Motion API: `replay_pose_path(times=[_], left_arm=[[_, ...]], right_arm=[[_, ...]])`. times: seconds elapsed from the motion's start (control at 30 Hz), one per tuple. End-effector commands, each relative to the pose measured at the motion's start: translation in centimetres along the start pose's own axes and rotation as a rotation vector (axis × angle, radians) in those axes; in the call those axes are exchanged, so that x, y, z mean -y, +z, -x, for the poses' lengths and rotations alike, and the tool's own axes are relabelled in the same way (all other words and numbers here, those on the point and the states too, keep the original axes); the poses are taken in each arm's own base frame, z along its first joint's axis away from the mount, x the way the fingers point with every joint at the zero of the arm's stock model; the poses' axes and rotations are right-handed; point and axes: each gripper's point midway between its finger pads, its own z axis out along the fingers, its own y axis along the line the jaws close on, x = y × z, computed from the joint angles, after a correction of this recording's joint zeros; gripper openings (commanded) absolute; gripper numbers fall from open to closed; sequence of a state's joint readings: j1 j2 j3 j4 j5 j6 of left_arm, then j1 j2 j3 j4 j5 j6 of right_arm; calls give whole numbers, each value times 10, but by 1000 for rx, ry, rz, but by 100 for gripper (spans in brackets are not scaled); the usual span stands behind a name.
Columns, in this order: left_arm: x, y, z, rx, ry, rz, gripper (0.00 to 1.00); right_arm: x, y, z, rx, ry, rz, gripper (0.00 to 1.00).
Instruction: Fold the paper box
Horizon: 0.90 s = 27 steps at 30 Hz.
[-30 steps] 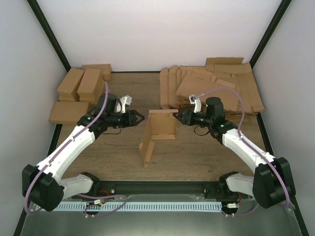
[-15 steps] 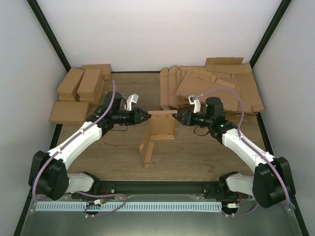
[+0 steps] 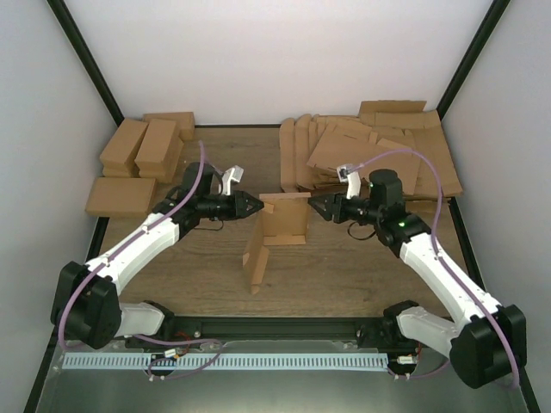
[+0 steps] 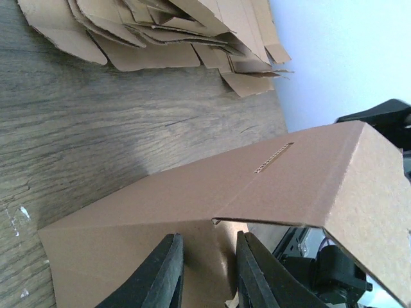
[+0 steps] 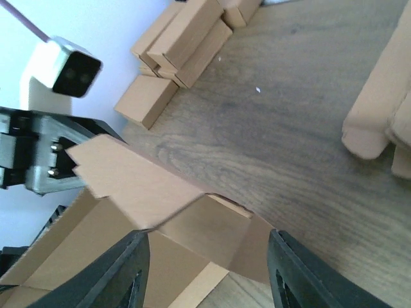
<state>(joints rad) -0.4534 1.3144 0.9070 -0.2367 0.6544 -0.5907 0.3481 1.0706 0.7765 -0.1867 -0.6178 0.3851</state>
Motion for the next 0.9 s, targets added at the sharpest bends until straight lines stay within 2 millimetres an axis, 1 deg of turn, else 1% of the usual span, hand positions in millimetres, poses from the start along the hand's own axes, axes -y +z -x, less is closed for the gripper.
replay_pose_path(times=[0.0,0.13,0.2,0.3,0.37,0.47,0.53,0.63,0.73,0.87], left_arm=[[-7,2,-3,-16,15,34,25],[-5,1,-4,-22,24,30,25],[-4,1,-4,-24,28,28,25],[-4,2,-5,-26,31,26,25],[-5,2,-5,-28,31,27,25],[-4,3,-5,-29,36,24,25],[-4,4,-5,-33,36,22,25],[-3,4,-4,-34,39,19,25],[-2,5,-4,-41,42,14,25],[-2,7,-4,-46,44,12,26]], right_arm=[[-22,-24,35,73,-146,-24,53],[-38,-28,64,90,-249,-18,56],[-39,-20,75,65,-288,-10,56],[-38,-1,80,-19,-316,32,56],[-34,12,77,-89,-317,57,56],[-34,25,70,-143,-341,88,55],[-39,32,60,-176,-360,124,54],[-47,43,40,-238,-392,157,54],[-44,49,24,-279,-397,153,49],[-48,49,12,-299,-401,177,43]])
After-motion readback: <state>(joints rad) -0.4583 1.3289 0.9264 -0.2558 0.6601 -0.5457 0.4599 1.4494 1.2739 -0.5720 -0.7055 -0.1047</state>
